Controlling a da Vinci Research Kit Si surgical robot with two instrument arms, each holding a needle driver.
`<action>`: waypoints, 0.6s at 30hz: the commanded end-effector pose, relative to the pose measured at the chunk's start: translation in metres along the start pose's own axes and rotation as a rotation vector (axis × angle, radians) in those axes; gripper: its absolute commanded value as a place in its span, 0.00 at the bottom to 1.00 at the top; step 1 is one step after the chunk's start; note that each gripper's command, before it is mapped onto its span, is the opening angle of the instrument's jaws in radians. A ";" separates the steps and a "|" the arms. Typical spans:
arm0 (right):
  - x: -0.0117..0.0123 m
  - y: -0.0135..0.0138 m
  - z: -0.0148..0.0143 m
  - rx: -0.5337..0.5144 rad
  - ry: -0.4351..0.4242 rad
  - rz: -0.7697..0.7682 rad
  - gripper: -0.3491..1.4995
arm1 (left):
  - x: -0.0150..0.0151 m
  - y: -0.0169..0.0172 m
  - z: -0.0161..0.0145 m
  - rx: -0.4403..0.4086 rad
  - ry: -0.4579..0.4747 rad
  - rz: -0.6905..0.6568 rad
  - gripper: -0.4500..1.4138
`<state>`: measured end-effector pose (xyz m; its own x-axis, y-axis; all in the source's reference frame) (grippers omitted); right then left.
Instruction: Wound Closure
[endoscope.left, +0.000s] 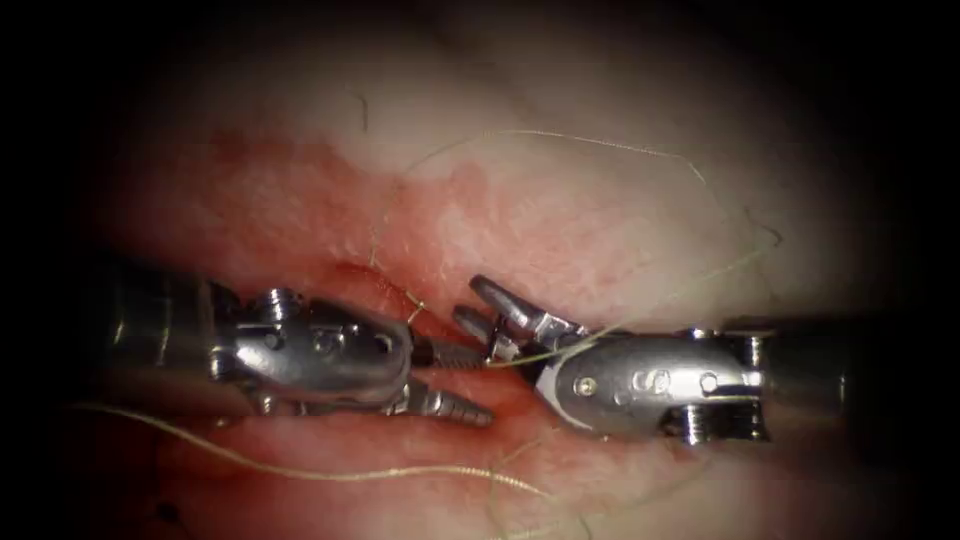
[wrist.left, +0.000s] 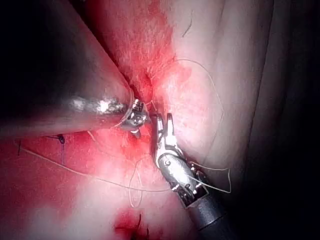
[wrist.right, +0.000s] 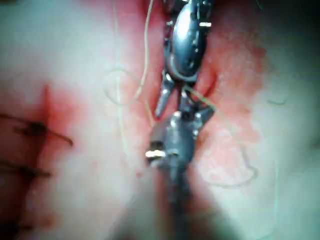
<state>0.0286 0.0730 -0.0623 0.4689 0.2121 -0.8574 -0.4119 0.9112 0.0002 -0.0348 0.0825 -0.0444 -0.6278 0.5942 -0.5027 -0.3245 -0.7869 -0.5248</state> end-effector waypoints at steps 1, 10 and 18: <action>0.0004 0.0003 0.0006 -0.005 0.010 0.005 0.00 | -0.0002 0.0002 0.0008 -0.001 0.000 0.000 0.40; -0.0002 -0.0007 0.0001 0.005 0.010 0.013 0.00 | -0.0002 0.0002 0.0008 -0.002 -0.003 0.000 0.40; 0.0002 -0.0008 0.0002 0.010 0.006 0.027 0.00 | -0.0002 0.0003 0.0007 -0.002 -0.006 0.001 0.40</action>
<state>0.0285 0.0726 -0.0629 0.4525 0.2407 -0.8587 -0.4177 0.9079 0.0344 -0.0348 0.0824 -0.0444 -0.6316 0.5931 -0.4994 -0.3236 -0.7870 -0.5253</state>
